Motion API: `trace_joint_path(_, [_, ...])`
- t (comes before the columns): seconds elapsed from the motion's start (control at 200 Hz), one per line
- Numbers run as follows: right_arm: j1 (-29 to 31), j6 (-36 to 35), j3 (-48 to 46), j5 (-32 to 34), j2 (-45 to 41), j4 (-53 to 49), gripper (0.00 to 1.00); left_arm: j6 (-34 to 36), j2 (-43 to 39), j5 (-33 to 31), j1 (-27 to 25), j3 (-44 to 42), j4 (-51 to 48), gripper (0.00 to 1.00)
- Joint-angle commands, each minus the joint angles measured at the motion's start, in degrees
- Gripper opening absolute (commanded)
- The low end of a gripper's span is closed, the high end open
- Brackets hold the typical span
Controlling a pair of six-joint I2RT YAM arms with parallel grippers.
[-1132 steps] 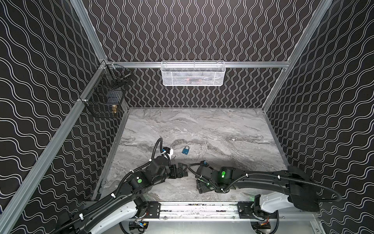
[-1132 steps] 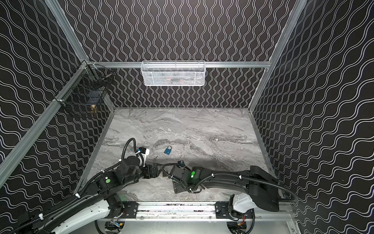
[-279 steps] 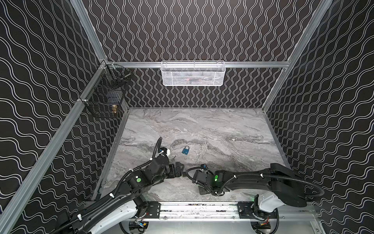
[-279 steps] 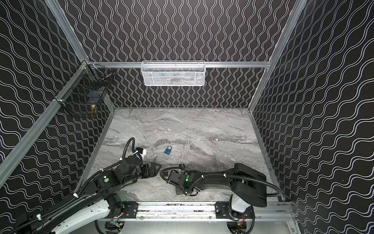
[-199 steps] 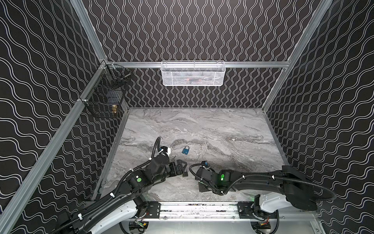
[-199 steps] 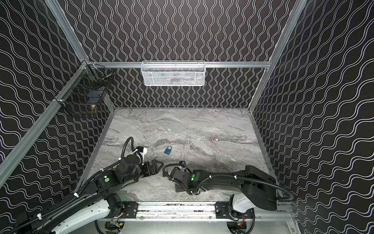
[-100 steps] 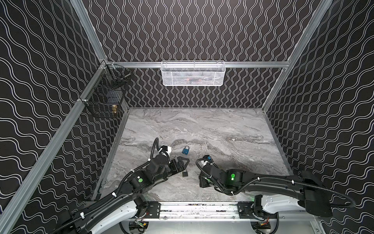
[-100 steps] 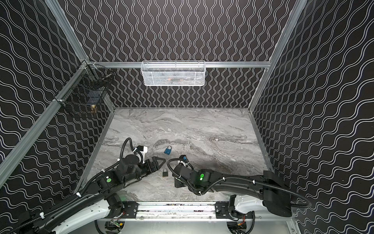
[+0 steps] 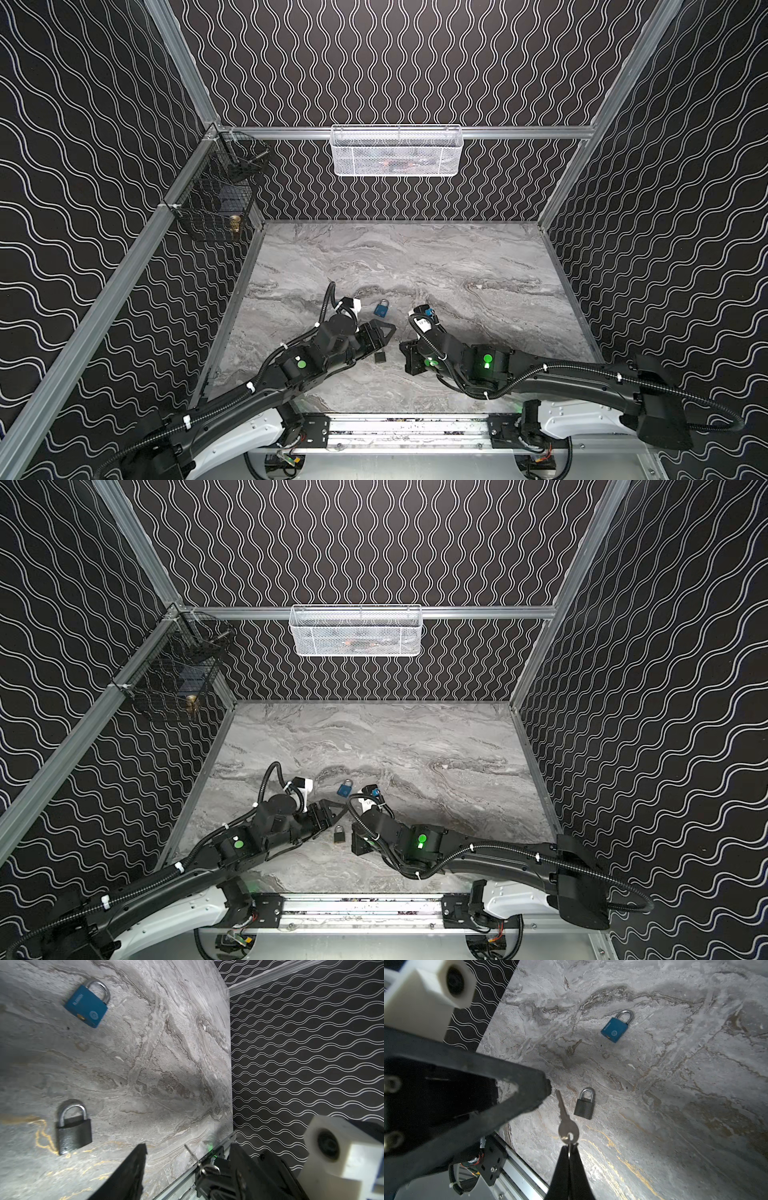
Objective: Unlock with the key
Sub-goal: 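Lift the silver key with the right gripper and raise it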
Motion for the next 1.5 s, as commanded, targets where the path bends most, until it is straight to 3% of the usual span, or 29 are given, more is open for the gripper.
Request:
trace_joint_path(0.0, [0.0, -2.0, 0.7, 0.0, 0.6, 4.3, 0.0, -1.5, 0.7, -1.2, -0.5, 0.4, 2.9, 0.62])
trace_joint_path(0.511, [0.3, -5.0, 0.1, -2.8, 1.3, 6.9, 0.0, -2.7, 2.4, -2.9, -0.7, 0.3, 3.8, 0.44])
trace_joint_path(1.211, [0.9, -5.9, -0.3, -2.1, 1.8, 6.7, 0.0, -3.0, 1.8, -3.9, -0.7, -0.1, 3.0, 0.04])
trace_joint_path(1.396, [1.0, -6.7, 0.3, -1.6, 1.8, 6.3, 0.0, -2.8, 1.5, -4.1, -0.8, -0.2, 2.7, 0.0])
trace_joint_path(1.497, [1.0, -6.9, 0.5, -1.0, 1.2, 5.8, 0.14, -2.0, 1.5, -4.1, -0.7, 0.1, 2.7, 0.0])
